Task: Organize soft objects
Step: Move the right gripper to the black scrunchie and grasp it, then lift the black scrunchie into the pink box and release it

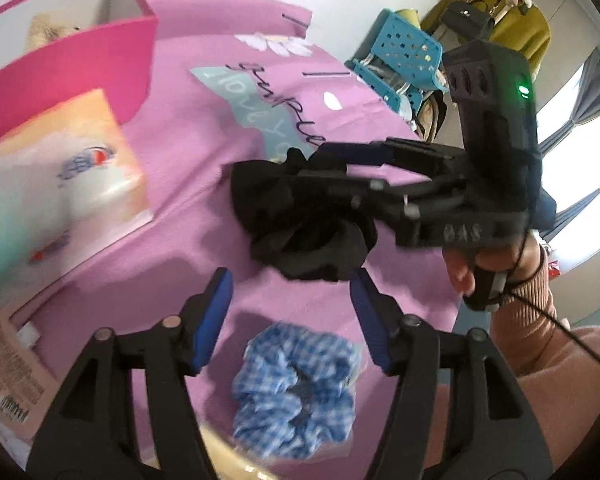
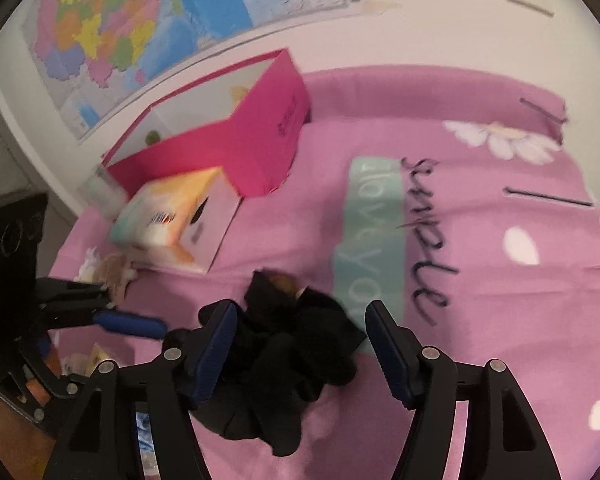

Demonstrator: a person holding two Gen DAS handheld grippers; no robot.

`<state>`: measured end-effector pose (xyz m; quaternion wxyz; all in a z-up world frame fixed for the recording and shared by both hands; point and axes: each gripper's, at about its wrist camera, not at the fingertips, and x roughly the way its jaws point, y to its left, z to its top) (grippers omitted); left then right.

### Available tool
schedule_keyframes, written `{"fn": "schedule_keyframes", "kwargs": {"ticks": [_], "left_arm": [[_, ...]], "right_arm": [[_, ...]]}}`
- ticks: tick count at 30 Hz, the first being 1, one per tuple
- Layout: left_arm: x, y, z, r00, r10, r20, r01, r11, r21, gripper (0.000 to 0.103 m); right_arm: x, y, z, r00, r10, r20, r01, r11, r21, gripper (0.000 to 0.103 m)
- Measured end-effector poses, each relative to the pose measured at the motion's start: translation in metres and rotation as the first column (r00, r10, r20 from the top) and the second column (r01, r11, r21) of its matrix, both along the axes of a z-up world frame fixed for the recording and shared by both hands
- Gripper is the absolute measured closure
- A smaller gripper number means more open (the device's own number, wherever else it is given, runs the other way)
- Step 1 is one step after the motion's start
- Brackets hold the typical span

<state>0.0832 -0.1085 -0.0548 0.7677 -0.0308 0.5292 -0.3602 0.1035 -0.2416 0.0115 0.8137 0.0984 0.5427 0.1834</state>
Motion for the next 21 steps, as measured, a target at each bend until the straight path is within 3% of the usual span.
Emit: {"fn": "schedule_keyframes", "kwargs": {"ticks": [1, 3, 4, 6, 9, 12, 18, 21], "left_arm": [[0.002, -0.004, -0.002, 1.0, 0.003, -0.012, -0.003, 1.0, -0.001, 0.04], [0.008, -0.007, -0.009, 0.999, 0.01, -0.044, -0.011, 1.0, -0.01, 0.041], [0.01, -0.009, -0.012, 0.998, 0.012, -0.056, -0.013, 1.0, -0.017, 0.044], [0.012, -0.009, -0.013, 0.998, 0.012, -0.069, -0.015, 0.999, -0.043, 0.065], [0.012, -0.006, -0.013, 0.997, 0.031, -0.071, -0.035, 0.998, -0.06, 0.081], [0.009, 0.001, -0.001, 0.997, 0.049, -0.052, -0.054, 0.994, -0.1, 0.084], [-0.001, 0.015, 0.045, 0.993, 0.085, 0.086, -0.076, 0.991, -0.106, 0.084], [0.004, 0.029, 0.071, 0.979, 0.13, 0.157, -0.114, 0.988, -0.108, 0.084]], "right_arm": [[-0.001, 0.003, -0.002, 1.0, 0.011, -0.007, -0.011, 1.0, 0.015, 0.041], [-0.003, 0.006, -0.005, 1.0, 0.027, -0.013, -0.026, 0.998, 0.051, 0.076], [-0.003, 0.007, -0.005, 1.0, 0.028, -0.014, -0.027, 0.998, 0.051, 0.081], [-0.006, 0.01, -0.005, 0.999, 0.033, -0.006, -0.032, 0.998, 0.059, 0.09], [-0.009, 0.01, 0.0, 0.999, 0.039, 0.016, -0.04, 0.994, 0.1, 0.092], [-0.011, 0.013, 0.013, 0.998, 0.035, 0.054, -0.043, 0.989, 0.139, 0.093], [-0.001, 0.023, 0.047, 0.987, 0.044, 0.153, -0.075, 0.976, 0.203, 0.093], [0.012, 0.031, 0.068, 0.974, 0.059, 0.22, -0.109, 0.969, 0.22, 0.093]]}}
